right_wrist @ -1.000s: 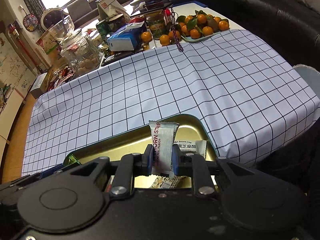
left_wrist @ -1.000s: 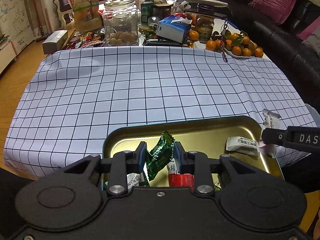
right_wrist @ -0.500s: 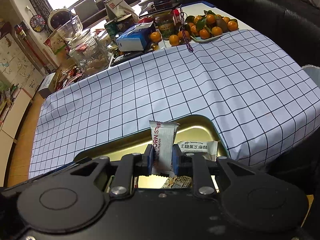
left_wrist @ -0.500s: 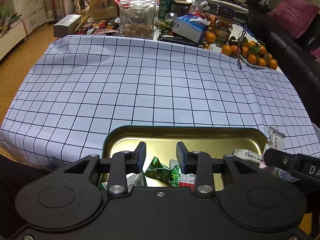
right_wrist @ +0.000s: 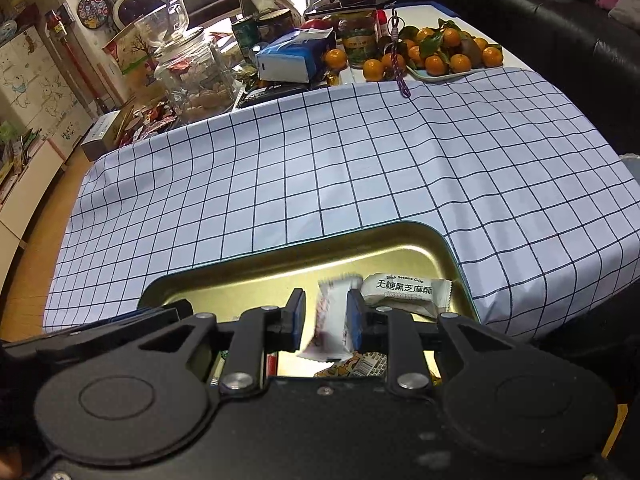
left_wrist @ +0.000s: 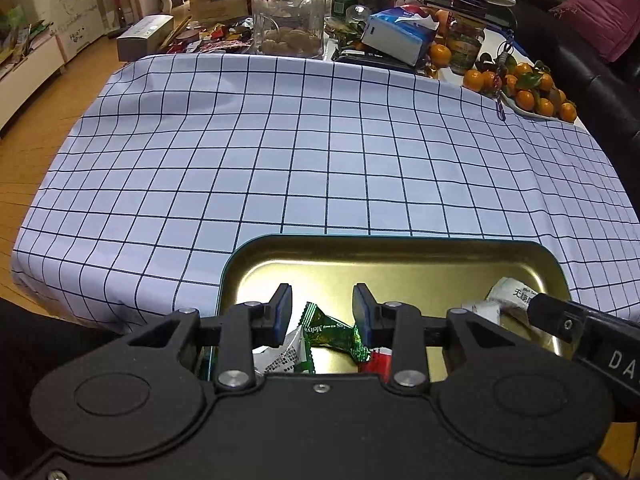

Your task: Organize snacks

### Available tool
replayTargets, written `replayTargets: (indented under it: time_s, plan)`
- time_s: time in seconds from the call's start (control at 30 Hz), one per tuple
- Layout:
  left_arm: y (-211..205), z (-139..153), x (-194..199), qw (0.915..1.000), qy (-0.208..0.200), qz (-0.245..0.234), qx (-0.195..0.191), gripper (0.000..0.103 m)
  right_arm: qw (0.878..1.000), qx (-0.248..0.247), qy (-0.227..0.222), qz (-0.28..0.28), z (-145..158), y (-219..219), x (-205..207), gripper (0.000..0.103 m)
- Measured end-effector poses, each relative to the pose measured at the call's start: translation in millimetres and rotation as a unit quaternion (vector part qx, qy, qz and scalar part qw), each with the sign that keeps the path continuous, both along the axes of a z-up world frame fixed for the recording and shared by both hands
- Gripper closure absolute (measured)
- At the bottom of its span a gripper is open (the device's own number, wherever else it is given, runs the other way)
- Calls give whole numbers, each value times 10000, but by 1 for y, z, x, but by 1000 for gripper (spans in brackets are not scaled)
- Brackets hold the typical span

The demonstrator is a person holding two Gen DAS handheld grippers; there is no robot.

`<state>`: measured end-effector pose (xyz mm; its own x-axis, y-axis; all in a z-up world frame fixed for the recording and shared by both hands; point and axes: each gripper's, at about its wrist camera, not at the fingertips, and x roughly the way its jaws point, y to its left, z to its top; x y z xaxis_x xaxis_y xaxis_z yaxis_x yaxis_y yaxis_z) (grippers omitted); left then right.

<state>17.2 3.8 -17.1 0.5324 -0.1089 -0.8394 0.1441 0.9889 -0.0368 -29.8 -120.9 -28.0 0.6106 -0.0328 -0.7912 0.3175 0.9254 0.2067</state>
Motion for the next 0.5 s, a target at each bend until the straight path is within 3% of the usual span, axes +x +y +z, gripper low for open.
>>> replayTargets:
  time_s: [0.5]
  plan:
    - [-8, 0, -4, 9996, -7, -184, 236, 60, 9987, -243, 328, -320, -10, -9, 6, 73]
